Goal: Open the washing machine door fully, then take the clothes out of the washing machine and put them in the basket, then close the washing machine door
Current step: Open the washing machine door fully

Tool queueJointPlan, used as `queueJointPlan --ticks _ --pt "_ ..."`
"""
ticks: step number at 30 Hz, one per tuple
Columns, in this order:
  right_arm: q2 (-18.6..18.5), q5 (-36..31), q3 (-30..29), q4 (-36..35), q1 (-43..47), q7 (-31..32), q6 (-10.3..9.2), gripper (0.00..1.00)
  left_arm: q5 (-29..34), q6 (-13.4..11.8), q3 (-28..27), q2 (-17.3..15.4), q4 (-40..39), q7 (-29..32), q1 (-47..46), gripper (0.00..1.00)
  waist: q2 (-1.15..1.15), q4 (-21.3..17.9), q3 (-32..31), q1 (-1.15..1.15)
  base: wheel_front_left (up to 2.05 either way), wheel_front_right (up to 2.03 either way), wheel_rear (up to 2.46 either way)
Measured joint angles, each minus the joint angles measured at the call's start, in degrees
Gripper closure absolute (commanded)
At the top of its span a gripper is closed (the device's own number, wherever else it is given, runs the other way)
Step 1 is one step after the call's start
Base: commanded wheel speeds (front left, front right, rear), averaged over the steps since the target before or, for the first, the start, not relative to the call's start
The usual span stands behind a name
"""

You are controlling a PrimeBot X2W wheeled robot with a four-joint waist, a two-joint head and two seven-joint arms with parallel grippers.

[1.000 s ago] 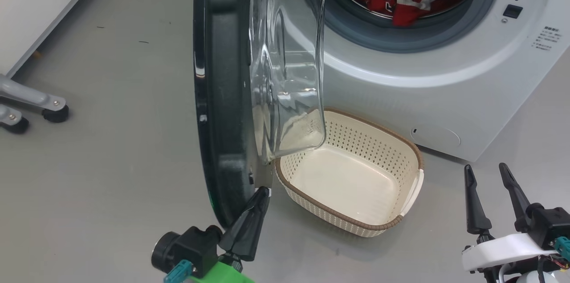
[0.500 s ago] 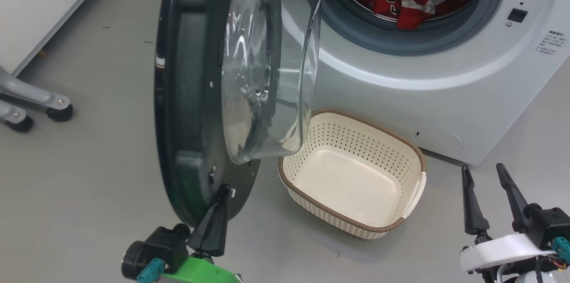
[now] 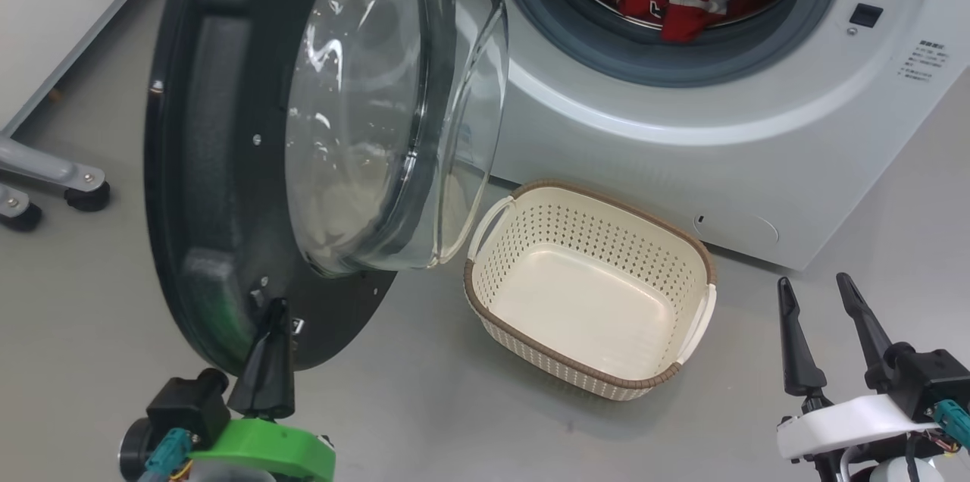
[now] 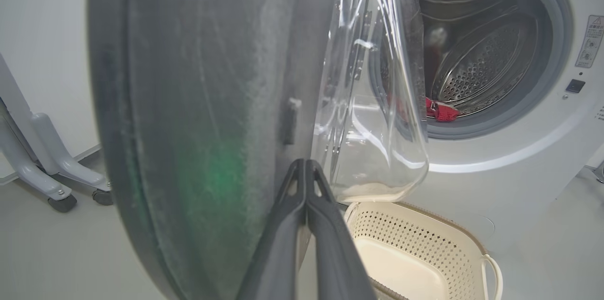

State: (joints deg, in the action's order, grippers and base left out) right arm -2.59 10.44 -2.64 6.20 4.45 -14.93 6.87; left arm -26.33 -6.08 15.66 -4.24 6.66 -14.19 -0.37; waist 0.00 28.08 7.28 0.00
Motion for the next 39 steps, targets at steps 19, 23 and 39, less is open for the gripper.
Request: queueJointPlan --ticks 19,23,39 --pt "-0.09 -0.19 0.29 -1.13 -2.05 0.00 0.11 0.00 -1.53 -0.26 -13.55 0.32 4.32 -0.09 -4.29 1.00 0.00 -3.80 4.48 0.01 0.00 0.00 0.00" --pt "-0.31 -0.23 0.30 -1.16 -2.71 0.00 0.11 0.00 -1.58 -0.26 -16.64 0.40 5.34 -0.09 -5.91 1.00 0.00 -4.34 5.26 0.01 0.00 0.00 0.00" --pt "-0.71 -0.35 0.19 -1.12 -3.16 0.00 0.11 0.00 -1.09 -0.45 -24.82 0.37 9.56 -0.25 -9.82 1.00 0.00 -5.12 6.28 0.00 0.00 0.00 0.00"
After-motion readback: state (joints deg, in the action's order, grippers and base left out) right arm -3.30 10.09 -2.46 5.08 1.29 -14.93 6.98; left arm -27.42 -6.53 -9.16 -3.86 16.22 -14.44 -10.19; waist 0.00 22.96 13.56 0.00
